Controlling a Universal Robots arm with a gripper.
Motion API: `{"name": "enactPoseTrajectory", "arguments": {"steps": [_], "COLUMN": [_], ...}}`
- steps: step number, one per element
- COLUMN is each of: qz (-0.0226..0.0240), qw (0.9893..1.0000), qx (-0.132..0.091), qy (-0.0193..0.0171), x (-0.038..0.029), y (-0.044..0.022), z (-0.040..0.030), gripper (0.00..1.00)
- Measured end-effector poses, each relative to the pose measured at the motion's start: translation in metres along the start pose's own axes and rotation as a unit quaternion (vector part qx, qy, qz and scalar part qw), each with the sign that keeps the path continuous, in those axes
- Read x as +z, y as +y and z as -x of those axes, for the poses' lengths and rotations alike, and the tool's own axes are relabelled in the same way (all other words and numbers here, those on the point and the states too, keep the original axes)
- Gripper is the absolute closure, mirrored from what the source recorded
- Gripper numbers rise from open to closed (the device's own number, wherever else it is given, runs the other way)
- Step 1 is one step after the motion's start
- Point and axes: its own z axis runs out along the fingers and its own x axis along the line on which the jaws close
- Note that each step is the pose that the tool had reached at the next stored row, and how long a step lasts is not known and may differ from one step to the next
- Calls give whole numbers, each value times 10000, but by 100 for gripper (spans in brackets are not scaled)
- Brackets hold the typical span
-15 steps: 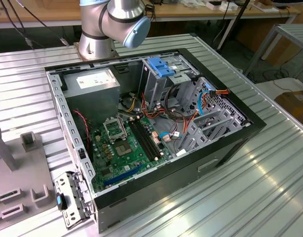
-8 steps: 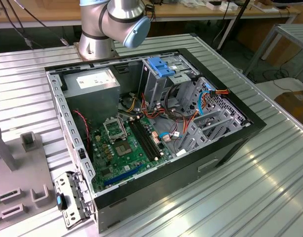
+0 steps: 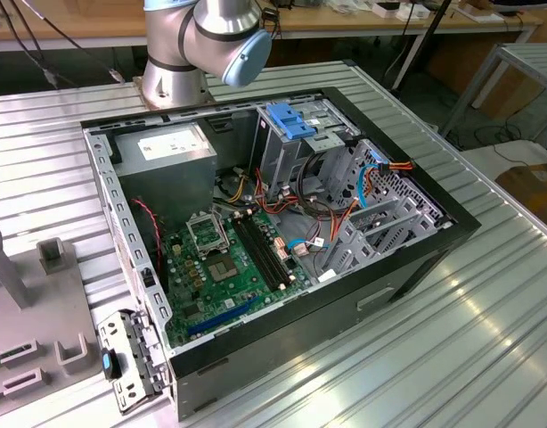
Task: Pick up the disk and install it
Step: 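Pick up the disk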
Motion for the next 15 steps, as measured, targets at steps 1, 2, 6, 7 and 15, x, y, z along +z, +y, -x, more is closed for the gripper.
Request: {"name": "enactPoseTrajectory", "arguments": {"steps": [1,2,6,7,15], "qz": [-1,-19,-112,-113,-144], "qw": [9999,9996,9983,9975,9835], "qx": [-106,-271,-537,-672,-1786], "qy": [7,42,180,184,233], "x": [1,1,23,33,95], "y": [0,1,-6,-7,-25], "z": [0,0,3,5,30], "gripper": [89,89,89,89,89]}}
